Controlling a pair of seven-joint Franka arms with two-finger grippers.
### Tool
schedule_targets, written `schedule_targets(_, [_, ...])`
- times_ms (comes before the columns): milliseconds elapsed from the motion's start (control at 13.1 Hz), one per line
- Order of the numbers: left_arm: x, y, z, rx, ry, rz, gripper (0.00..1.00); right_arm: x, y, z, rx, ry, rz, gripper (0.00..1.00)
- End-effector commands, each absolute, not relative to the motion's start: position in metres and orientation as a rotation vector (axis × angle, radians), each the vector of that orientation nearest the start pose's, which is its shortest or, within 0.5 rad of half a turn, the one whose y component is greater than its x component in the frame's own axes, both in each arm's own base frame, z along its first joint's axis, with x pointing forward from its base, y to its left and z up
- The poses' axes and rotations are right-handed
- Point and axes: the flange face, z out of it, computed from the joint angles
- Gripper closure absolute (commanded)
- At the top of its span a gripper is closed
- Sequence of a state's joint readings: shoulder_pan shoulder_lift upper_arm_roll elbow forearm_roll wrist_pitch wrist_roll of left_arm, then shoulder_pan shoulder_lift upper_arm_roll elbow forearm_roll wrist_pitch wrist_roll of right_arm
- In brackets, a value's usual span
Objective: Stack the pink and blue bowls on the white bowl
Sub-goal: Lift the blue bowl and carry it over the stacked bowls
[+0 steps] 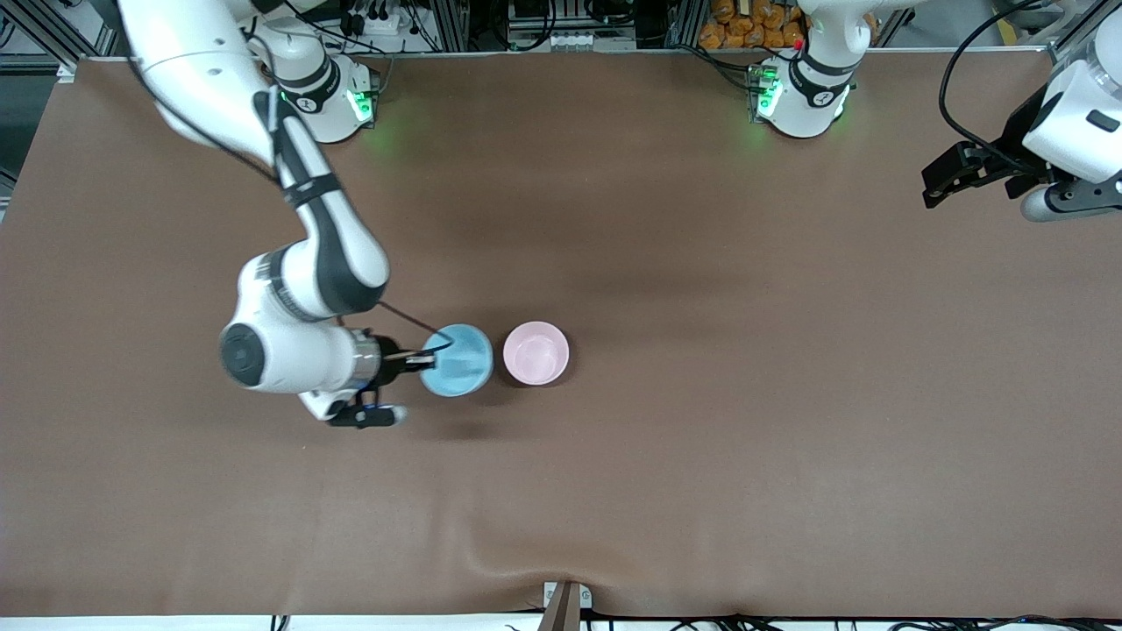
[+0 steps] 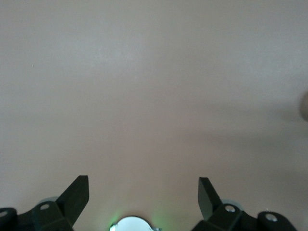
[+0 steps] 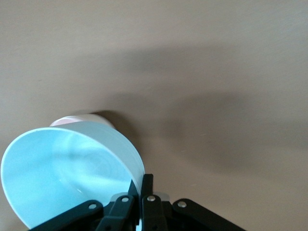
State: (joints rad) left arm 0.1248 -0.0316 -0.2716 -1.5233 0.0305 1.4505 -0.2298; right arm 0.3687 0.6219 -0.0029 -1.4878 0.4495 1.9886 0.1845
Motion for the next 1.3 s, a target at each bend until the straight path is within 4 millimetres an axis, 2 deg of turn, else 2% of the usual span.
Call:
schedule_targets(0, [0.516, -0.076, 0.677, -3.072, -0.085, -0.047, 0.0, 0.628, 0.305, 0.314, -2.782, 0.113, 0.355, 1.0])
schedule_targets(76, [0.51, -0.077, 0.685, -3.07, -0.077, -0.07, 0.0, 0.622, 0.311, 0.309, -2.787, 0.101, 0.368, 1.0])
schedule_targets(229, [0.507, -0.076, 0.69, -3.071, -0.084, -0.086, 0.0, 0.618, 0.312, 0.301, -2.792, 0.102, 0.384, 1.0])
schedule_targets(382, [0.511, -0.077, 0.689, -3.078, -0.072, -0.103, 0.0, 0.612, 0.324, 0.297, -2.796, 0.084, 0.365, 1.0])
schedule_targets(535, [0.506, -0.086, 0.692, -3.069, -0.046, -0.113, 0.0, 0.606, 0.349, 0.293, -2.802, 0.104, 0.314, 1.0])
schedule_targets(688, [0.508, -0.08, 0.693, -3.069, -0.038, -0.121, 0.0, 0.595, 0.374, 0.286, -2.815, 0.154, 0.29, 1.0])
schedule_targets(1224, [0.511, -0.089, 0.694, -3.082, 0.022, -0.16, 0.0, 0.597, 0.371, 0.254, -2.844, 0.188, 0.265, 1.0])
